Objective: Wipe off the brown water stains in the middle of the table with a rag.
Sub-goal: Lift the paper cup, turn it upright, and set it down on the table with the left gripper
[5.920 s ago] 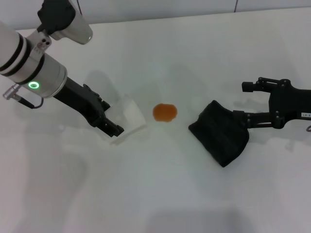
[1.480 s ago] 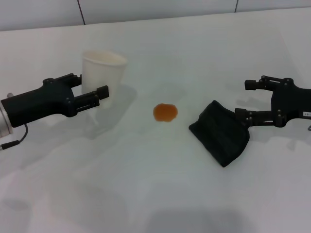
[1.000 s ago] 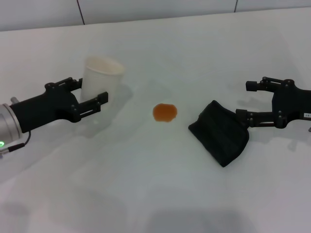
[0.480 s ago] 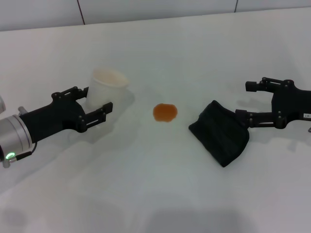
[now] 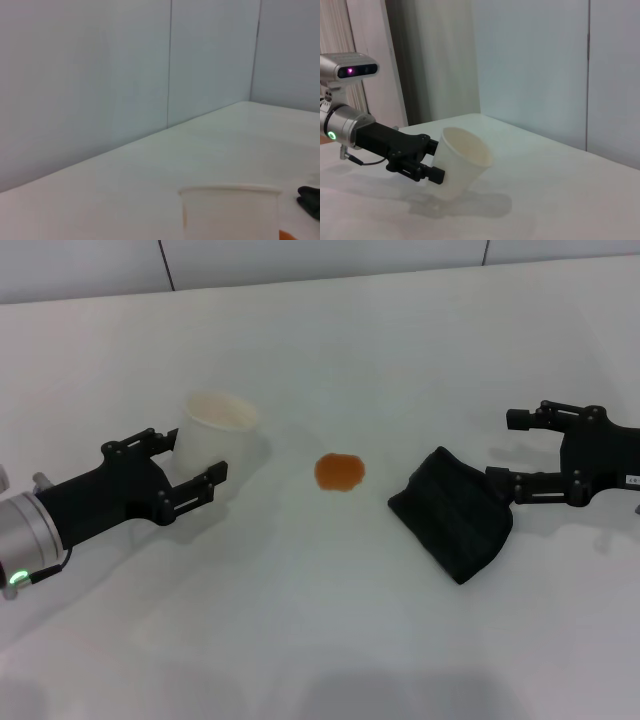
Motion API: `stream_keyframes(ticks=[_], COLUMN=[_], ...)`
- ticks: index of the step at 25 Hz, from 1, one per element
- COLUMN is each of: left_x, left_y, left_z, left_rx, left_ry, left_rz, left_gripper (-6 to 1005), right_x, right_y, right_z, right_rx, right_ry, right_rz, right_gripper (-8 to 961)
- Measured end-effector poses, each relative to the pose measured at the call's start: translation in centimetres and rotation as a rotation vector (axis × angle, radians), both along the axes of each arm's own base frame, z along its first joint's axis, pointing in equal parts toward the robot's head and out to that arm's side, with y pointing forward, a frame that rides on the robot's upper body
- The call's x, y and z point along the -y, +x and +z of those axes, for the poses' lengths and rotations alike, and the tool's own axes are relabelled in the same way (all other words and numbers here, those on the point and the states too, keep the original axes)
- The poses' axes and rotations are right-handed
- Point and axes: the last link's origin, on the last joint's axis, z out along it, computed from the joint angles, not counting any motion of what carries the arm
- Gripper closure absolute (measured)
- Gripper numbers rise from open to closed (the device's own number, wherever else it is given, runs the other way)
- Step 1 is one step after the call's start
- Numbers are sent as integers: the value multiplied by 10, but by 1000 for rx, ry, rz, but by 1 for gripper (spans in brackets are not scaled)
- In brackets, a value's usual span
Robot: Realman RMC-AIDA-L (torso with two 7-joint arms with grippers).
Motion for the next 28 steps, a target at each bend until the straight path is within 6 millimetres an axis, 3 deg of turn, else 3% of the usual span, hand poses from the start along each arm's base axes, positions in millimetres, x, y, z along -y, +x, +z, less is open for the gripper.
stream_keyframes(ticks=[12,28], left_x=[2,1], left_y=[-9,-13], left_z=[2,-8], left_rx=[-7,-55], left_ry=[33,10], left_rz=[37,67], left_gripper=[313,313], right_x=[-2,-3], right_y=[-2,-3], right_z=[0,0], right_rx=[1,-1], right_ry=[1,-1], right_rz=[7,8], right_gripper=[105,106])
